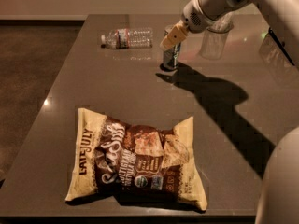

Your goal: Move redbull can near brown chip bag

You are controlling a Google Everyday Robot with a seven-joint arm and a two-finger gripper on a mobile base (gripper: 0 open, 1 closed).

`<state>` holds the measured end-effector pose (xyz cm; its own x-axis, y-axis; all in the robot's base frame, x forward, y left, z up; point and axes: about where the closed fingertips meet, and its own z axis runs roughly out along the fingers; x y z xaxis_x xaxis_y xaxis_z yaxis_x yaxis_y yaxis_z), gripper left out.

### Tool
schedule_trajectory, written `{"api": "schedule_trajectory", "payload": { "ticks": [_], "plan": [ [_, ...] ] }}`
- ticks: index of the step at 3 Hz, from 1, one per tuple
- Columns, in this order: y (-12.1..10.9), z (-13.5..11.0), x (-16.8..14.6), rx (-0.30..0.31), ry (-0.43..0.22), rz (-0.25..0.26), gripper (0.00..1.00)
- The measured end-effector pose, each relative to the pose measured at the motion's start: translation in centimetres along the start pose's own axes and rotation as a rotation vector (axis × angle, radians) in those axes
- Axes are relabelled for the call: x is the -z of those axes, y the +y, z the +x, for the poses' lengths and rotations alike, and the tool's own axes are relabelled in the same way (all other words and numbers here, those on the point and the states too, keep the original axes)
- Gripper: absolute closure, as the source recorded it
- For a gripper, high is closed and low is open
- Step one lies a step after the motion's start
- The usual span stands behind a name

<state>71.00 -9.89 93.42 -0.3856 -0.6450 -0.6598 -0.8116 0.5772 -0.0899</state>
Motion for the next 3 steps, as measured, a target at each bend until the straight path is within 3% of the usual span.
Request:
{"api": "schedule_trajectory", "payload": {
  "ticks": [1, 2, 3],
  "plan": [
    [0.5, -0.5, 0.2, 0.005, -0.019, -0.030, 0.60],
    [3.1, -0.9, 1.9, 0.042, -0.053, -0.079, 0.82],
    [7.9, -0.6, 3.8, 0.112, -0.072, -0.172, 1.00]
  ]
}}
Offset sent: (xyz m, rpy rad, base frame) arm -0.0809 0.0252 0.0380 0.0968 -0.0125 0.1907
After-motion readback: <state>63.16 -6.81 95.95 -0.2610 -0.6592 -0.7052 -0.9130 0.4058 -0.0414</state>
